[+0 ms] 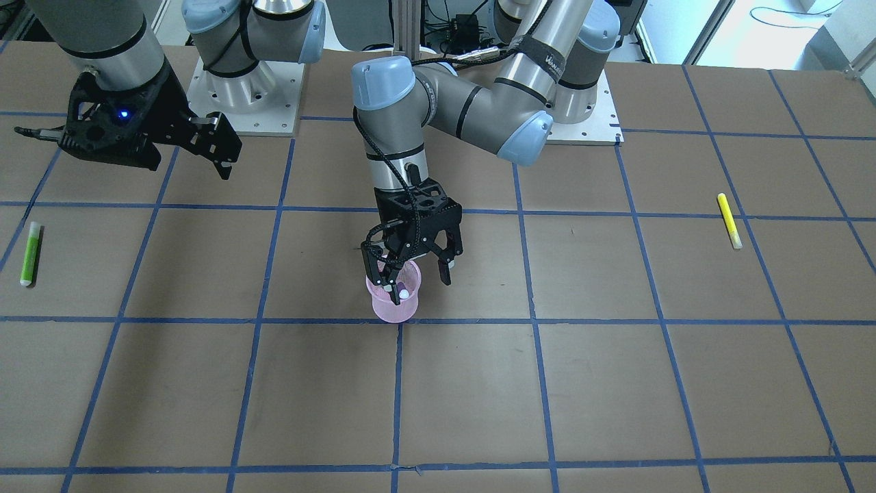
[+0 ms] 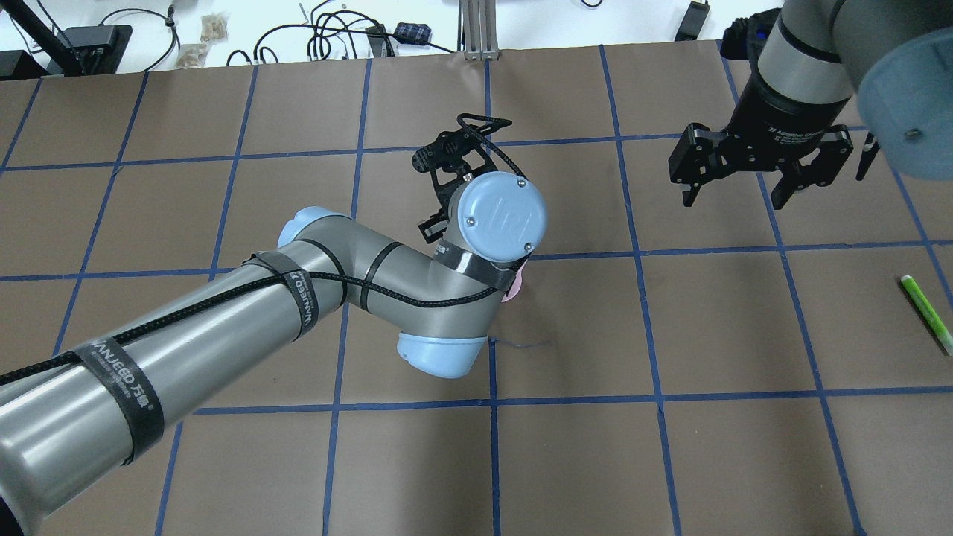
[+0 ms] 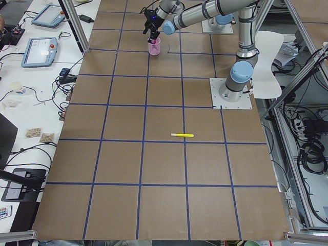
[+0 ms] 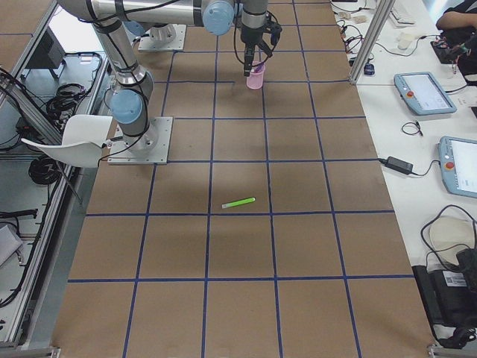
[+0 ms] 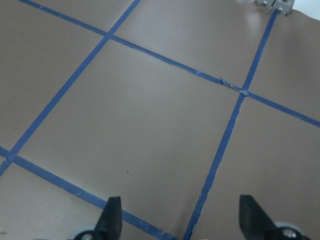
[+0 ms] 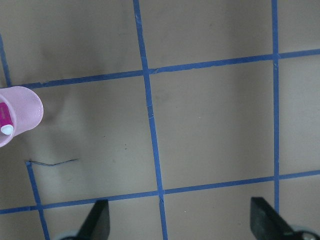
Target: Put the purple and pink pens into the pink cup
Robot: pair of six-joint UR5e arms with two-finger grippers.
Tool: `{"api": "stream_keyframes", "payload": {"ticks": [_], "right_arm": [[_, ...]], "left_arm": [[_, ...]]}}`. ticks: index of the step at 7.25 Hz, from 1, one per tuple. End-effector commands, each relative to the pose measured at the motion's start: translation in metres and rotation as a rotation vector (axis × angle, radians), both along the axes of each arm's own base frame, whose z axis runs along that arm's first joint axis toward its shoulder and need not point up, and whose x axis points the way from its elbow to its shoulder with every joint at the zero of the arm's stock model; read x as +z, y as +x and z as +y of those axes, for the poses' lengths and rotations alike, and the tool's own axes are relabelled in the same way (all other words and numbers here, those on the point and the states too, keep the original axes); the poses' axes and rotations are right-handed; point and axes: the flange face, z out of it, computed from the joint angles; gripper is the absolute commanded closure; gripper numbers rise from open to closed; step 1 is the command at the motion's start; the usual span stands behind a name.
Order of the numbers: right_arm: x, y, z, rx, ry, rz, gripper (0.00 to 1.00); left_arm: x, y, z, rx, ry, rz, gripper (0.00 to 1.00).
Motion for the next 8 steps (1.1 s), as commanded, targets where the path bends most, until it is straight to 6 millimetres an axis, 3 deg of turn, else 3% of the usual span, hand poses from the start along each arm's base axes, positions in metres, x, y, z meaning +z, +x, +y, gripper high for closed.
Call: {"api": "stream_keyframes", "payload": {"ticks": [1,2,4,6,7,8], "right_arm": [[0.003,0.022,0.002,0.045,-0.036,-0.005,0.0],[0.002,0.033,0.005,0.066,-0.034,-0.007,0.0],[0.009,0.026,0.005,0.073,-0.035,-0.002,0.0],[0.007,0.016,0.004,0.051,-0.008,-0.003,0.0],[0.012,0.008,0.002,0.035,-0.017,-0.004,0.0],[0.014,0.007,0.001,0.031,-0.02,-0.008,0.0]], "left_arm": [[0.021,0.028,-0.019,-0.023,0.059,0.077,0.01],[0.042,0.056,-0.038,-0.063,0.133,0.11,0.01],[0.107,0.118,-0.065,-0.149,0.317,0.054,0.0],[0.174,0.198,-0.06,-0.313,0.516,-0.039,0.0],[0.183,0.224,-0.056,-0.374,0.54,0.012,0.0],[0.191,0.237,-0.049,-0.437,0.562,0.053,0.0]]}}
